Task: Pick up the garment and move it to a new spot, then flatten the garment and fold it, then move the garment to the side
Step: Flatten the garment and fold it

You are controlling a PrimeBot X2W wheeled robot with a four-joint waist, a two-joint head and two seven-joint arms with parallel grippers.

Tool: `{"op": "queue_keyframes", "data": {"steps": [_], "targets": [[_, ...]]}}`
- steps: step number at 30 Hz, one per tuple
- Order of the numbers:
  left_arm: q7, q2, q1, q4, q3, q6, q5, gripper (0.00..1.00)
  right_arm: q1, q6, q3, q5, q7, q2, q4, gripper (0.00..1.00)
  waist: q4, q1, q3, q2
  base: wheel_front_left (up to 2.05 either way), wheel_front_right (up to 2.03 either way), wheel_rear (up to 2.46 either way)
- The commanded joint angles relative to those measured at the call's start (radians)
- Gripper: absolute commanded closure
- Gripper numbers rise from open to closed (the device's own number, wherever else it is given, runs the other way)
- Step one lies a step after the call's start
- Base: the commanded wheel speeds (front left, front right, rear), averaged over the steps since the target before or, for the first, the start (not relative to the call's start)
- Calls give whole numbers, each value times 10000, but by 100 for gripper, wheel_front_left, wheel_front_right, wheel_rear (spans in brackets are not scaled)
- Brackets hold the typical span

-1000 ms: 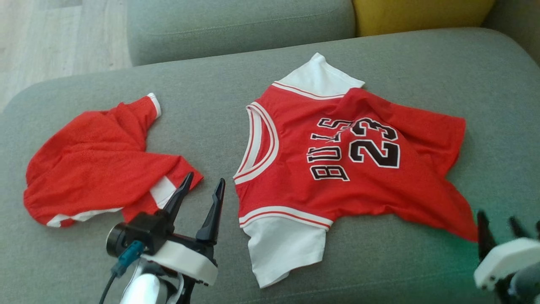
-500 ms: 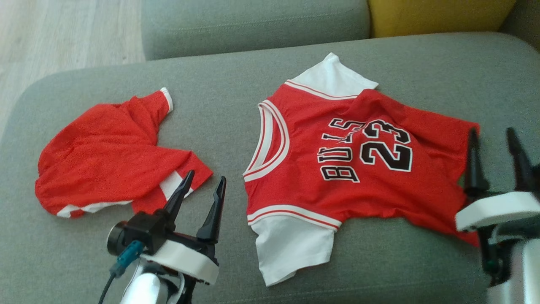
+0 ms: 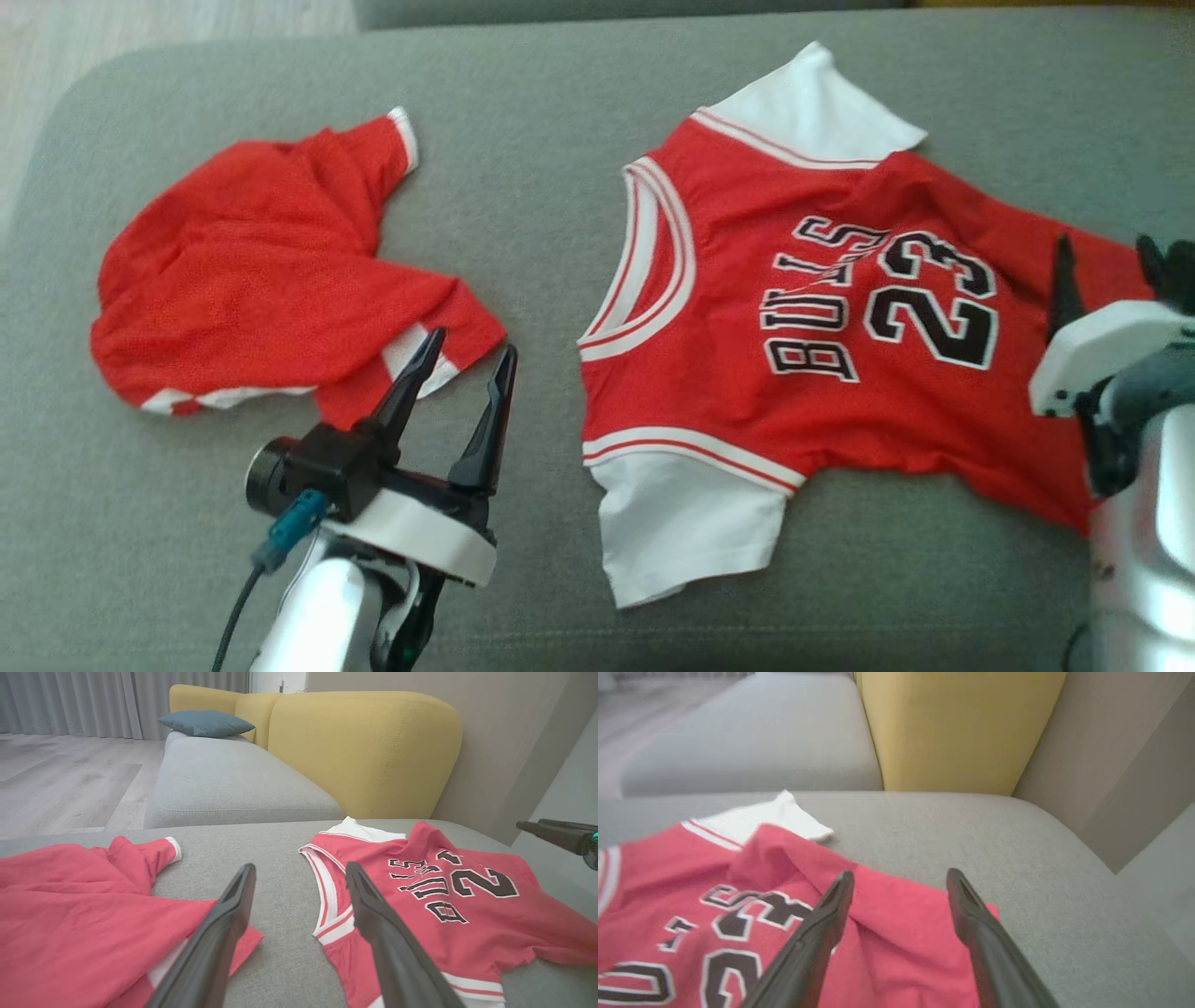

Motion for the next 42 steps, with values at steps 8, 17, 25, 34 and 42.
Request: {"op": "queue_keyframes", "data": {"steps": [8, 17, 25, 34, 42], "targets": [[-59, -10, -808, -233, 108, -46, -98, 0, -1640, 2, -411, -1142, 1755, -916, 1998, 0, 803, 0, 979, 0, 0, 0, 0], [-59, -10, -1135, -289, 46, -62, -168, 0, -2456, 2, -697, -1859, 2167, -1327, 3128, 0, 1019, 0, 1635, 0, 0, 0, 0], [-59, -11, -1292, -217, -60, -67, -276, 0, -3009, 2, -1283, -2302, 1806, -1471, 3361, 100, 1109, 0, 1669, 0, 0, 0, 0], [-59, -11, -1349, -300, -52, -69, -398, 0, -4431, 2, -1247, -3424, 415, -2188, 3052, 100, 1420, 0, 1707, 0, 0, 0, 0], [-59, -11, -1397, -319, -101, -70, -511, 0, -5412, 2, -1110, -4630, -167, -2722, 3454, 0, 1761, 0, 1948, 0, 0, 0, 0]]}}
